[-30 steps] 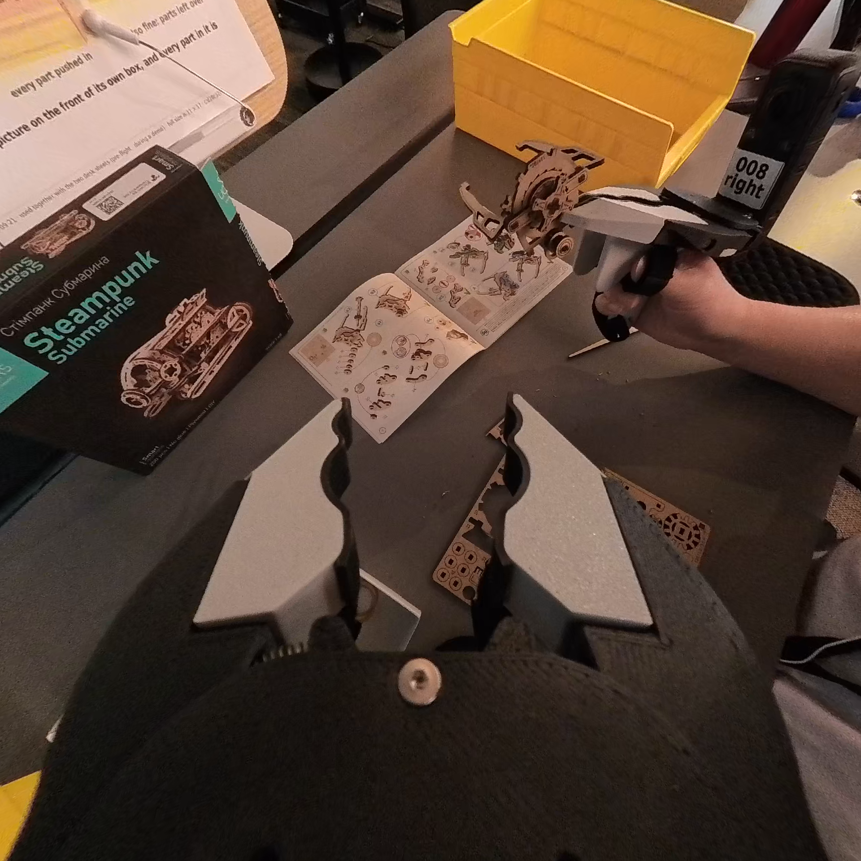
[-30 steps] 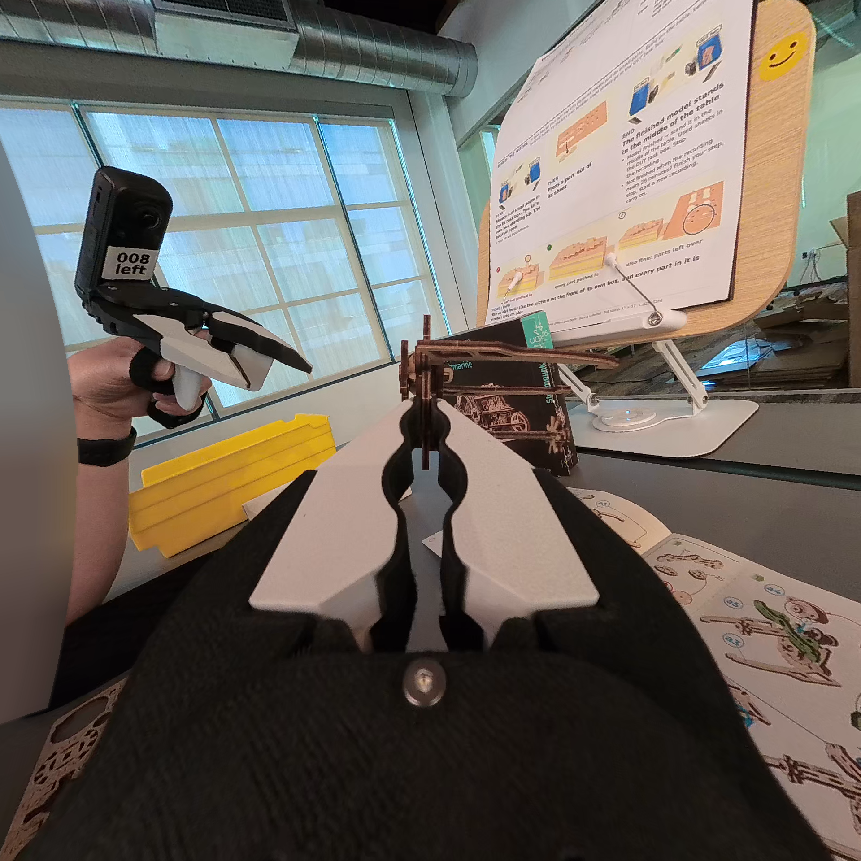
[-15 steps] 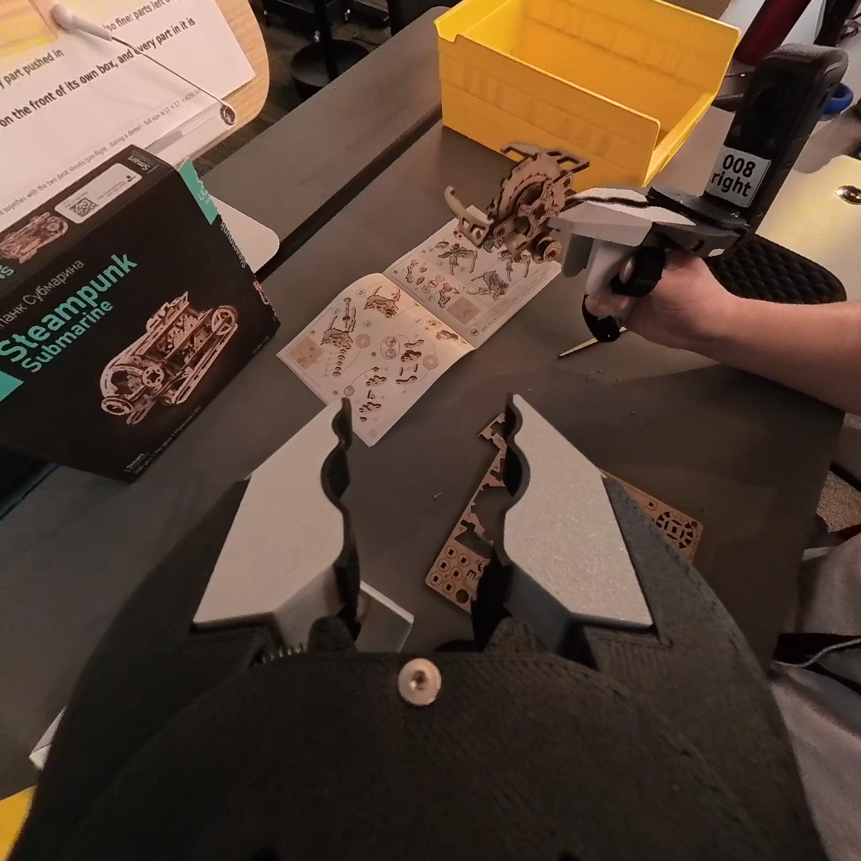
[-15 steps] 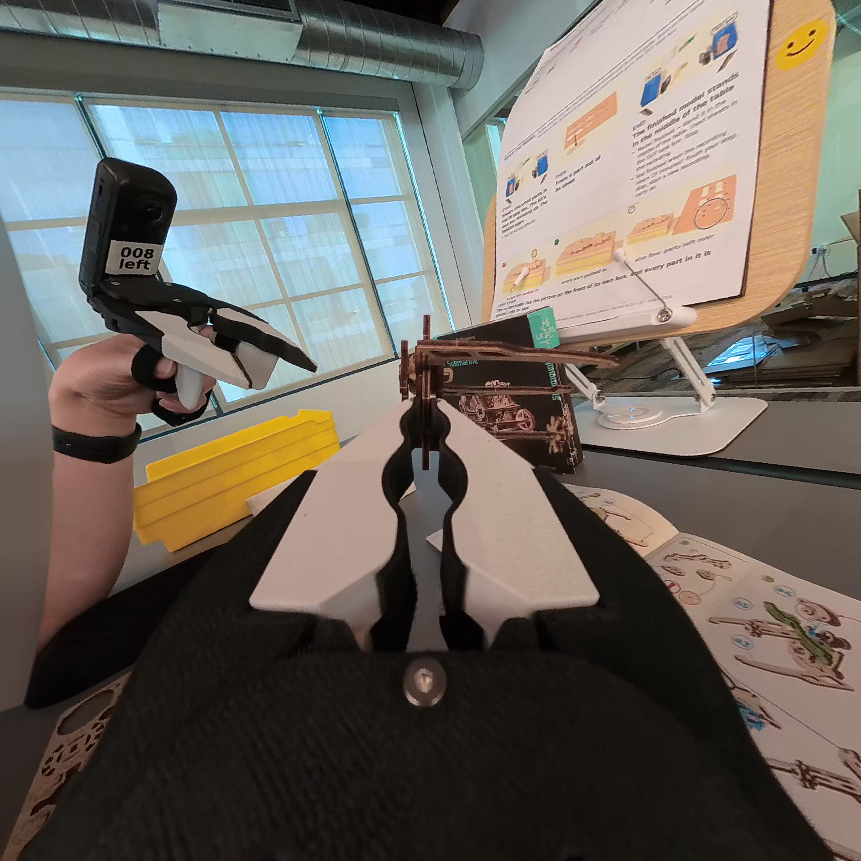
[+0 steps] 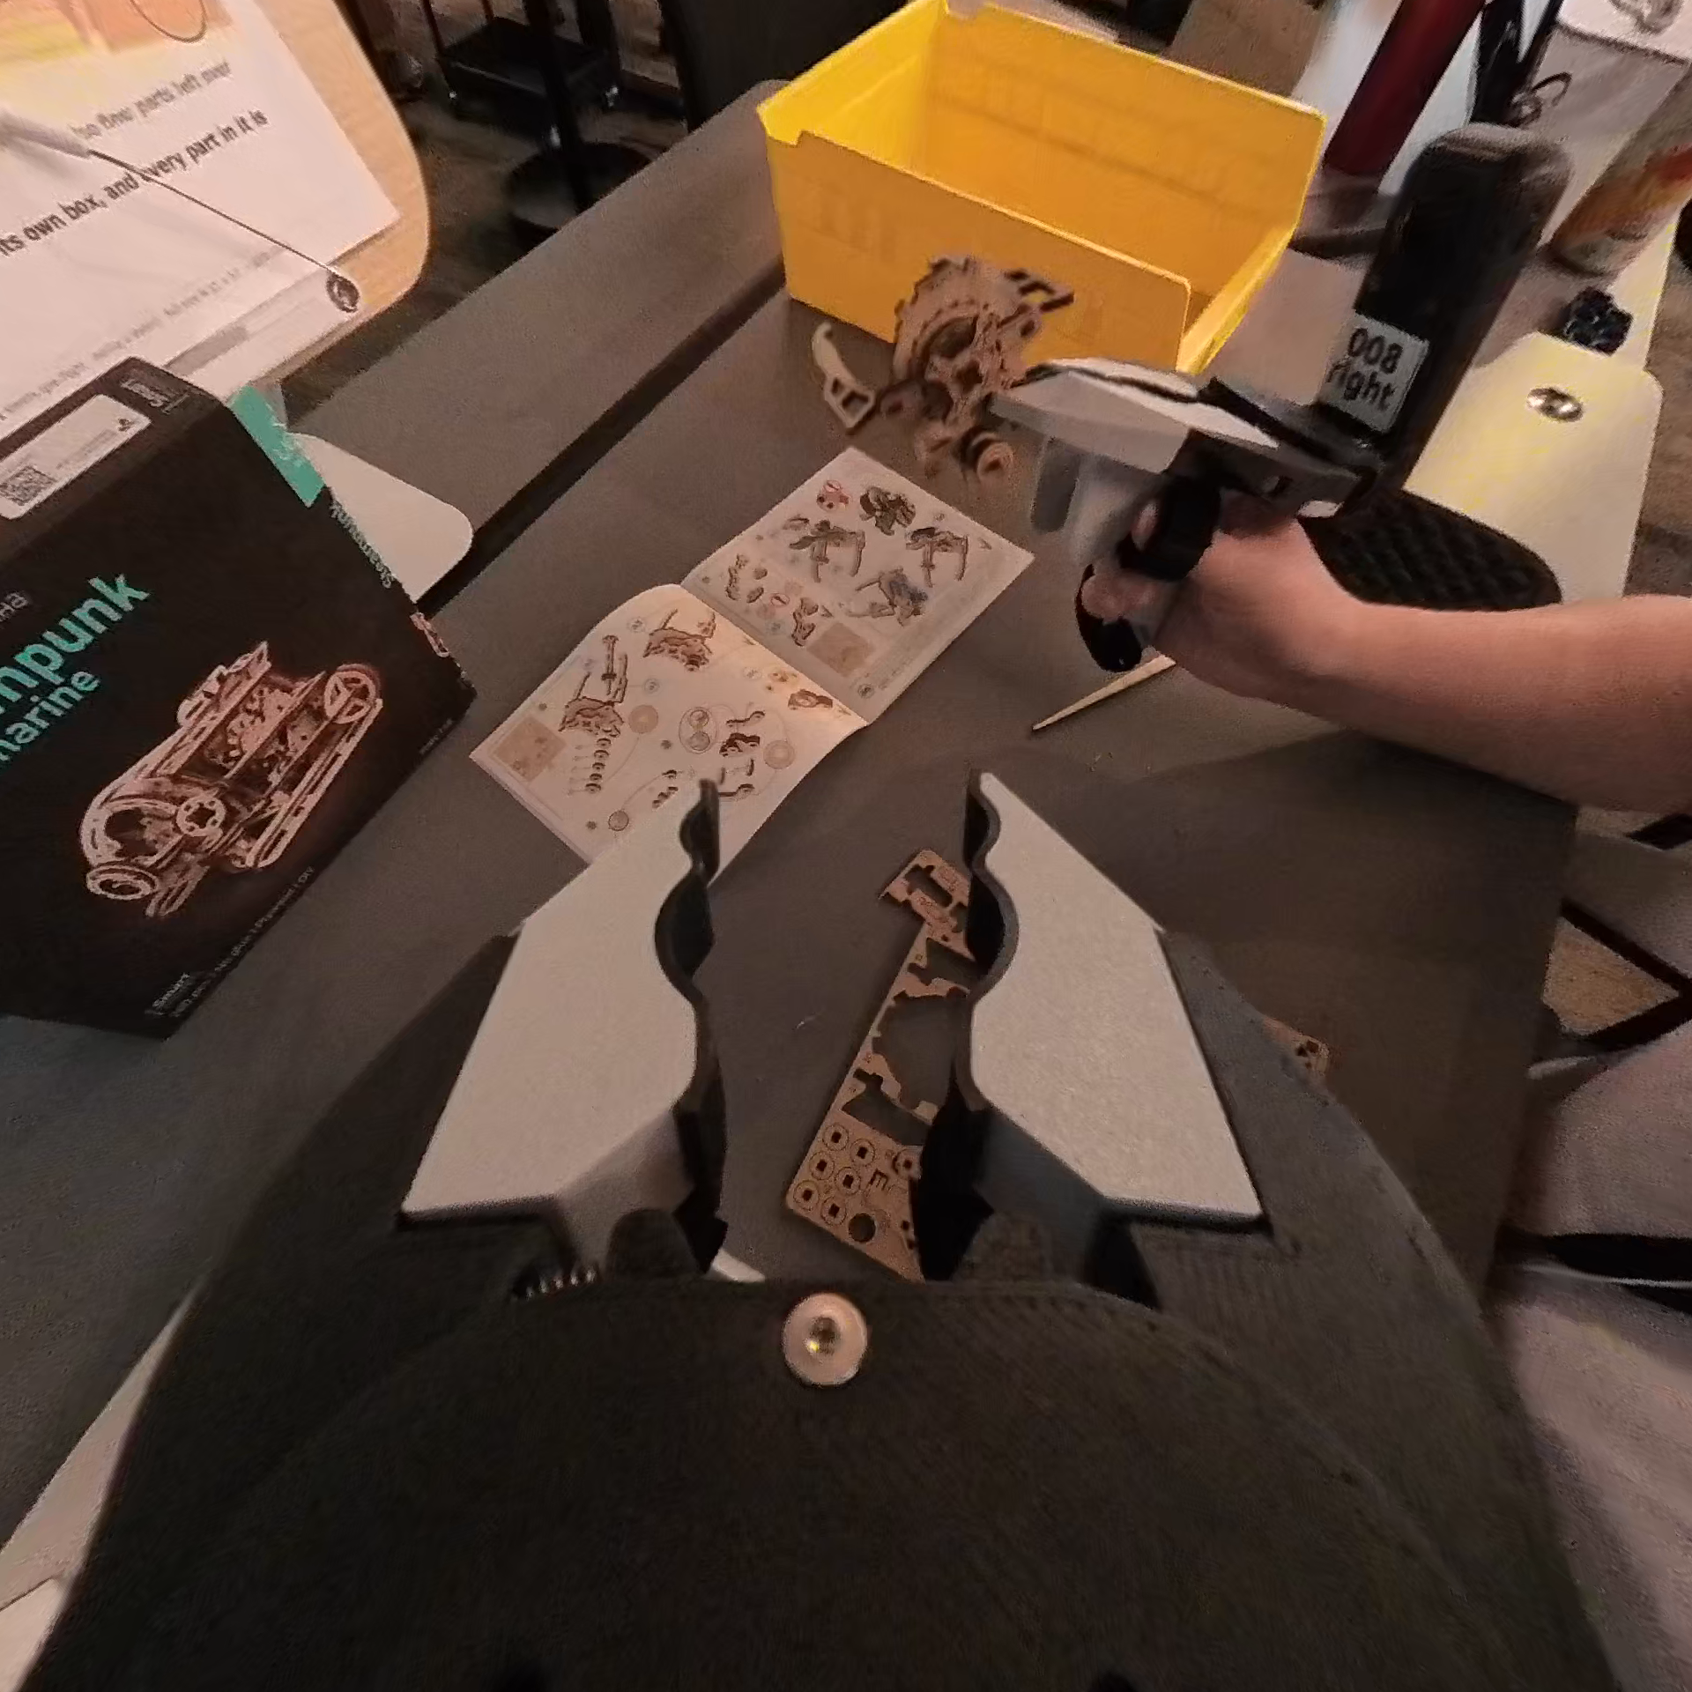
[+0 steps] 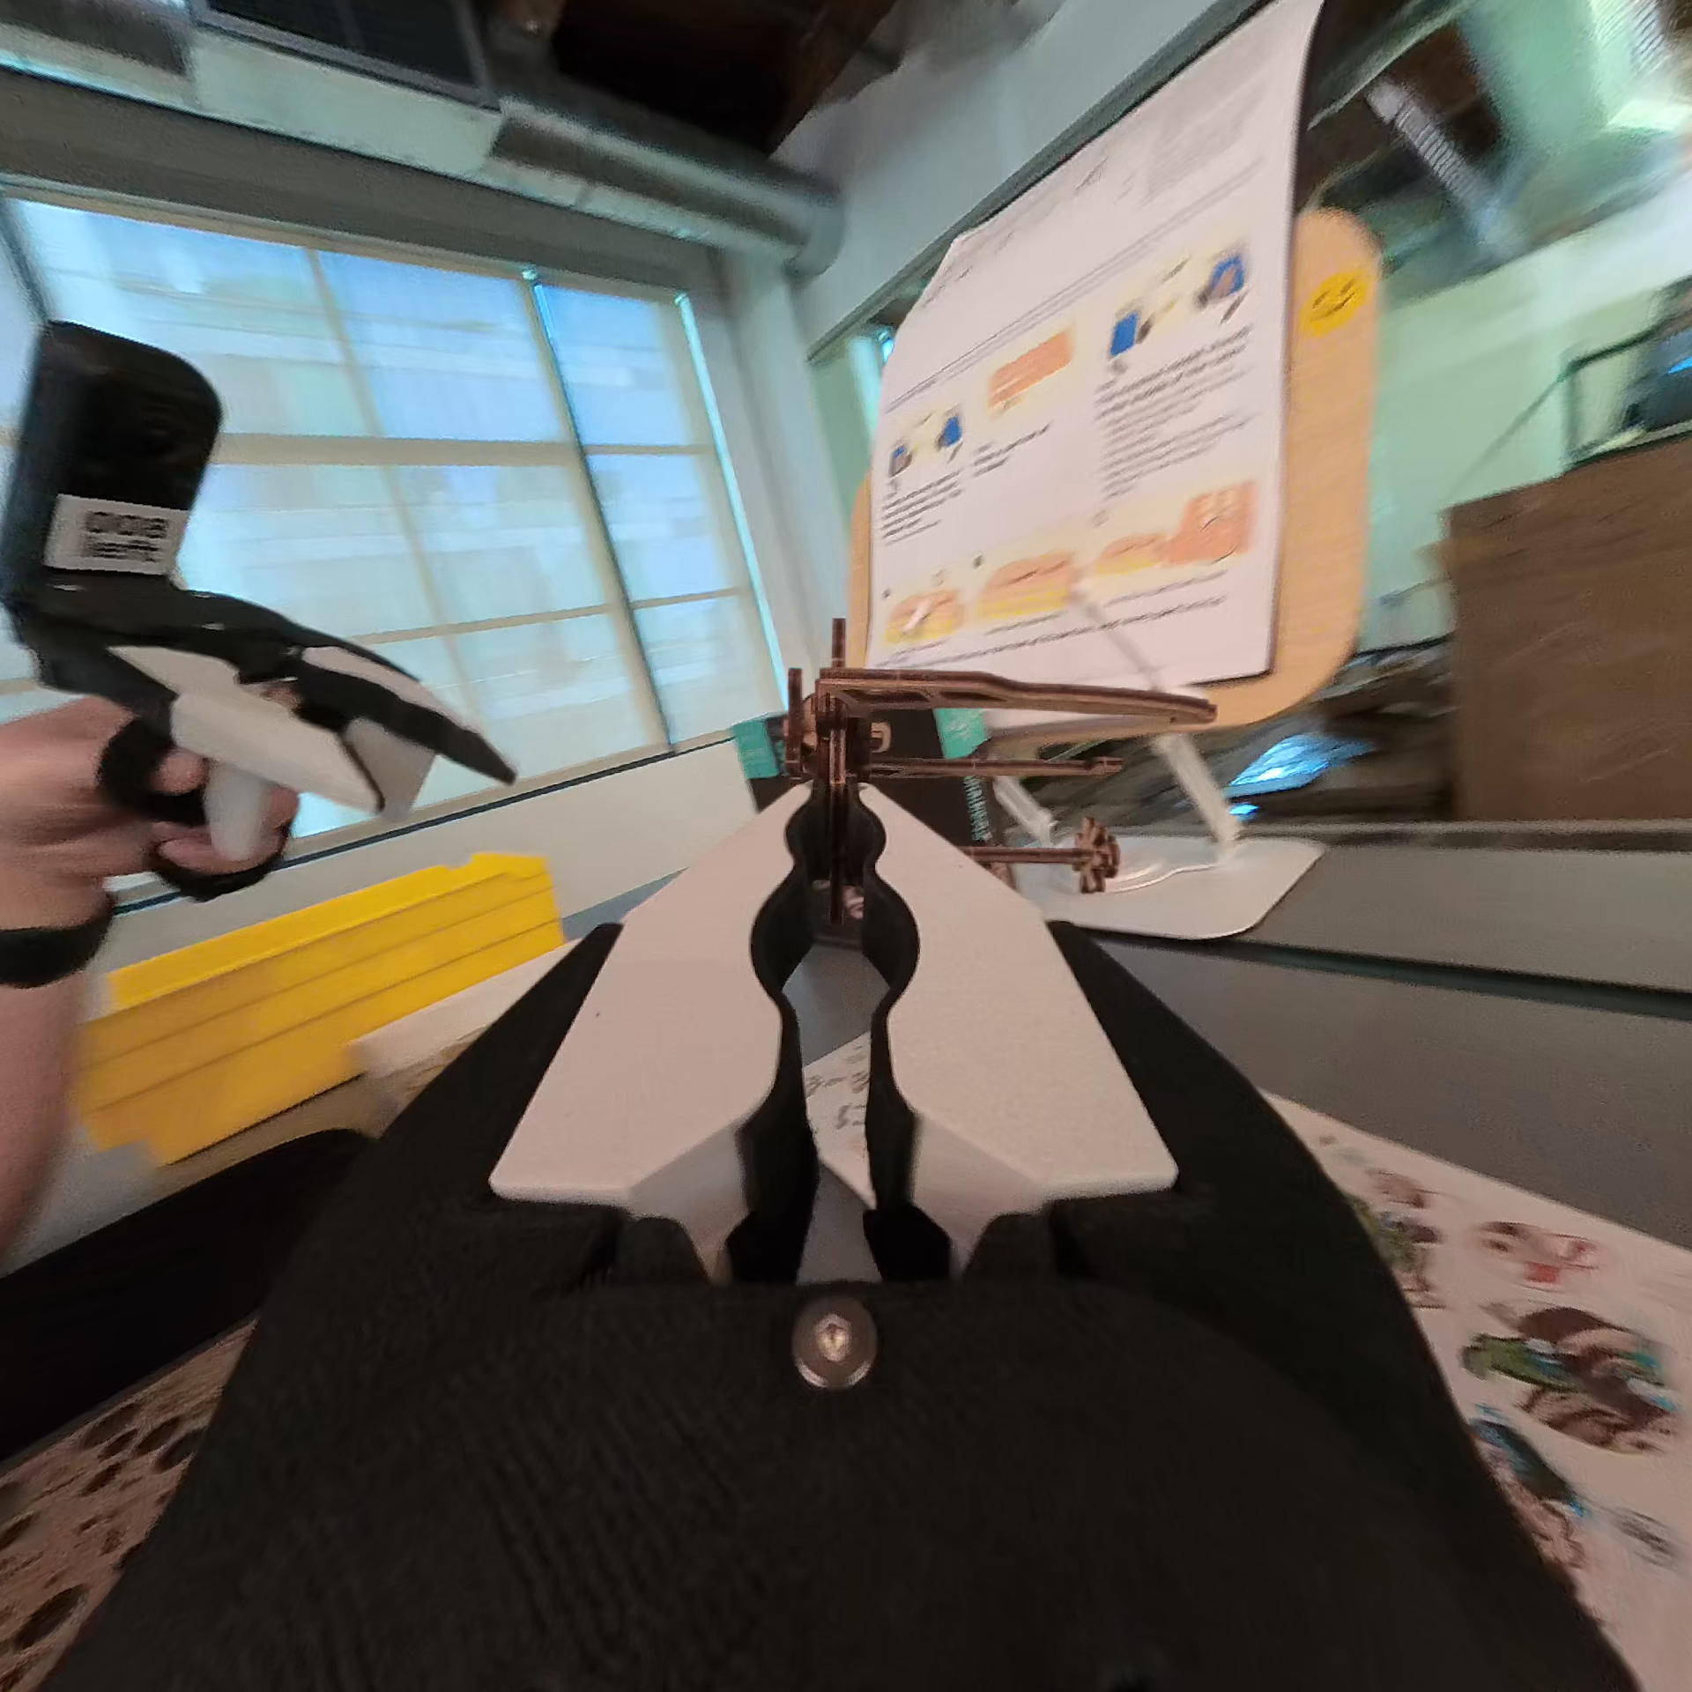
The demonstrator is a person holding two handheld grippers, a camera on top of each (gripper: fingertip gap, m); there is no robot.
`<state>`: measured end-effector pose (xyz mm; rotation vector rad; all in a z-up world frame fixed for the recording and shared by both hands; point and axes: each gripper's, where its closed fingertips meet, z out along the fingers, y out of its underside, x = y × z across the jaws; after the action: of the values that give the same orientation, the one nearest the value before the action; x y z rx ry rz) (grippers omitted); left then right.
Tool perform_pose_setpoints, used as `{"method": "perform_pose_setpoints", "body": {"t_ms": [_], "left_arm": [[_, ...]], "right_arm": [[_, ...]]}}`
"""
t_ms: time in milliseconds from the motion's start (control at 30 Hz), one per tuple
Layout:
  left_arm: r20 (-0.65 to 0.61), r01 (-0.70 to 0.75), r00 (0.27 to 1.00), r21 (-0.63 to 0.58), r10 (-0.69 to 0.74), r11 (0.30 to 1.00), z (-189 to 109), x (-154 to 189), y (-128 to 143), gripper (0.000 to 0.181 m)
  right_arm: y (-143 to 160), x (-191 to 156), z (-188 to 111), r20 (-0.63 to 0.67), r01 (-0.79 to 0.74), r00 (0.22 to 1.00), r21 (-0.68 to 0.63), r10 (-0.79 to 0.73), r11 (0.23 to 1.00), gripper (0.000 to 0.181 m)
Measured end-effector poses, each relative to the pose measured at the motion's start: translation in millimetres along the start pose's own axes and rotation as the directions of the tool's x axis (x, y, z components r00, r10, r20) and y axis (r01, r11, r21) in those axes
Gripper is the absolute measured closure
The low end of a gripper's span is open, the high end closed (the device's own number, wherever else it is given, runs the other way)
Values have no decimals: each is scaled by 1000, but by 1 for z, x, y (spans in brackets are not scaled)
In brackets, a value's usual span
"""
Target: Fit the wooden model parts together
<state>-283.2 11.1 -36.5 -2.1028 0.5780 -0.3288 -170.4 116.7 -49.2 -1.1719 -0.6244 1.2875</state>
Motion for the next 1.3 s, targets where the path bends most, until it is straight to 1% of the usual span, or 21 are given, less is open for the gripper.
{"method": "perform_pose_setpoints", "body": {"t_ms": [67,233,367,433,533,633,733,800,867,967,1100,1300], "left_arm": [[17,5,1000,3,-5,1000,1,-1,0,127],[-8,55,998,17,-54,998,1,8,-2,128],[53,56,997,28,-57,998,-4,5,-4,128],[70,68,995,42,-70,997,-6,0,-5,129],[15,93,996,52,-94,994,-5,3,-6,133],[-68,142,988,73,-137,987,-1,7,-9,135],[-162,189,971,58,-177,980,3,15,-9,137],[-190,185,967,53,-172,981,2,19,-12,139],[-187,153,972,61,-140,986,-1,21,-14,141],[-151,115,983,75,-103,991,-8,18,-15,144],[-132,120,986,106,-105,987,-21,12,-19,149],[-111,126,987,112,-113,986,-29,4,-18,151]], "right_arm": [[-1,0,-1,-9,17,1000,8,-16,1000,181],[1,-3,-1,-36,107,994,6,-107,994,181],[6,-7,-2,-27,78,997,5,-78,997,181],[10,-11,-7,-19,43,999,-4,-43,999,181],[12,-14,-20,-20,14,1000,-6,-14,1000,181],[10,-9,-29,-33,-4,999,0,4,1000,181],[2,-4,-30,-37,-12,999,16,13,1000,181],[-1,-2,-30,-38,4,999,16,-3,1000,181],[0,2,-30,-48,21,999,6,-21,1000,181],[0,7,-31,-60,-11,998,8,12,1000,181],[5,12,-31,-78,-3,997,-10,3,1000,181],[5,11,-27,-77,35,996,-21,-37,999,181]]}}
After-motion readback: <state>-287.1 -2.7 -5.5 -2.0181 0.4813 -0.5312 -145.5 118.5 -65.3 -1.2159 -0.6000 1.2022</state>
